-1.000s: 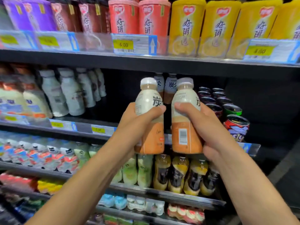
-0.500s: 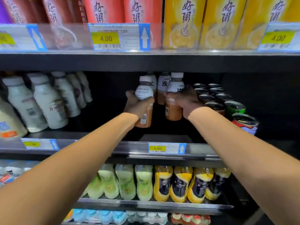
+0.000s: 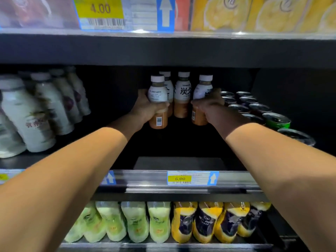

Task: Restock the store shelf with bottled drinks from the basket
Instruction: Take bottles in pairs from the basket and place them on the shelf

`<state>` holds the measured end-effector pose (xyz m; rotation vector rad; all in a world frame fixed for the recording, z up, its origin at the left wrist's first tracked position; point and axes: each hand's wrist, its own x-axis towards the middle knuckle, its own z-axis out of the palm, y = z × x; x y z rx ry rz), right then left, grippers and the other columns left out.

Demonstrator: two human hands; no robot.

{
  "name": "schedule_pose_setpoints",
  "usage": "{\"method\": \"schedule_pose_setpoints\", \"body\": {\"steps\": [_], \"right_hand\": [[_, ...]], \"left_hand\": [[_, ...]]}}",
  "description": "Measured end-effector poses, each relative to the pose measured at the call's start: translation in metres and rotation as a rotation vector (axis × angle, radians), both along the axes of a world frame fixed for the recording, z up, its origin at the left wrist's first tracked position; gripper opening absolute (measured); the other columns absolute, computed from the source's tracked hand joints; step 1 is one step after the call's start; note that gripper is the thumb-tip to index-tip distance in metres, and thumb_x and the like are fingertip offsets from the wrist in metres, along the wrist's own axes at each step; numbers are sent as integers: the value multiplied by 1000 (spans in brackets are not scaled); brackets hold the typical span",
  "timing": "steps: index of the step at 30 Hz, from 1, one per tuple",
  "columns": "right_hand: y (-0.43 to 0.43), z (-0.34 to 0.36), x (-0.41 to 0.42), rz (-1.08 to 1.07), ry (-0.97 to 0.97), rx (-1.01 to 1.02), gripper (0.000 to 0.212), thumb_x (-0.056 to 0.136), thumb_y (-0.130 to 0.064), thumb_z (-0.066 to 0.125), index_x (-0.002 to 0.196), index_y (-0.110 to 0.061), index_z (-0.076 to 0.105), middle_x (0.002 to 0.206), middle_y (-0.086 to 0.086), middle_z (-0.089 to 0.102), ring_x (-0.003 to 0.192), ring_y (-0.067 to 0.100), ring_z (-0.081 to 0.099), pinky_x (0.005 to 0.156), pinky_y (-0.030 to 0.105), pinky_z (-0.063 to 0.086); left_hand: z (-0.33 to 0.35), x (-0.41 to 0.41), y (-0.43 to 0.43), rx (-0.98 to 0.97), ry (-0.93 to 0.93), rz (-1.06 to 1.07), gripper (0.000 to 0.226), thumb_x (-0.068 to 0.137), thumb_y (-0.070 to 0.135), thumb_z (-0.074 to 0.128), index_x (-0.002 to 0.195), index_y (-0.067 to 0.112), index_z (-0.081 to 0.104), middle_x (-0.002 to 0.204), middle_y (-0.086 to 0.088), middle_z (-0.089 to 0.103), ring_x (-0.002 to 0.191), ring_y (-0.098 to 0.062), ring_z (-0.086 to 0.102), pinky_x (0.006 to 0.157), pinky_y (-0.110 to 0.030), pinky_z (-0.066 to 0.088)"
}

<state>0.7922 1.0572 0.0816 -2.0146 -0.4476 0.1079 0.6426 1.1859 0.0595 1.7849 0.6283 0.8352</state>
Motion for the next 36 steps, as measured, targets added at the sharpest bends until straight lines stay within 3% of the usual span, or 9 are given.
{"method": "schedule_pose_setpoints", "body": {"steps": [3, 7, 12, 20, 24, 26, 31, 36], "right_hand": [[8, 0, 5, -34, 0, -22, 69, 83, -30, 76, 133, -10, 32, 138, 13, 54, 125, 32, 54, 96, 36, 45], [23, -1, 7, -55, -45, -67, 58, 89, -29, 69, 130, -8, 33, 136, 14, 54, 124, 33, 55, 94, 35, 45], [39, -5, 7, -104, -11, 16, 61, 92, -28, 65, 137, -5, 30, 143, 17, 47, 128, 34, 51, 101, 40, 43], [46, -14, 9, -117, -36, 79, 70, 92, -23, 66, 144, -9, 21, 147, 18, 37, 132, 36, 45, 104, 40, 37], [43, -17, 11, -57, -37, 75, 87, 91, -23, 66, 153, -9, 6, 153, 20, 30, 138, 36, 38, 109, 40, 31], [41, -19, 11, -37, -37, 77, 96, 91, -22, 66, 155, -9, -3, 156, 20, 24, 140, 37, 34, 112, 40, 29], [46, -23, 15, -47, -59, 89, 94, 92, -18, 64, 156, -12, -4, 156, 19, 26, 140, 36, 35, 113, 41, 29], [50, -27, 24, -39, -64, 80, 97, 92, -16, 66, 157, -15, -6, 158, 18, 25, 142, 35, 34, 114, 42, 28]], "left_hand": [[-4, 7, 4, 20, 2, -5, 69, 81, 17, 80, 134, 12, 36, 100, 14, 54, 84, 4, 54, 63, -10, 43], [-6, 14, 12, 17, 25, -36, 58, 78, 25, 83, 126, 12, 53, 115, 2, 65, 103, -13, 64, 87, -29, 52], [-9, 23, 16, -6, 36, -48, 56, 76, 28, 84, 125, 13, 59, 115, -3, 69, 103, -18, 67, 95, -40, 54], [-10, 26, 16, -37, 5, -77, 32, 78, 25, 82, 103, 25, 61, 108, 0, 70, 101, -16, 68, 91, -33, 53], [-12, 26, 18, -58, 3, -58, 52, 73, 31, 86, 118, 18, 64, 111, 0, 72, 101, -16, 69, 96, -38, 53], [-13, 25, 18, -72, 2, -67, 51, 73, 30, 85, 118, 19, 64, 111, 0, 72, 100, -16, 69, 96, -38, 53], [-13, 27, 17, -81, -15, -80, 42, 77, 30, 83, 113, 21, 63, 111, 0, 71, 103, -15, 68, 94, -34, 53], [-13, 27, 15, -84, -21, -103, 48, 78, 29, 82, 121, 16, 64, 111, 1, 72, 101, -14, 69, 94, -36, 53]]}}
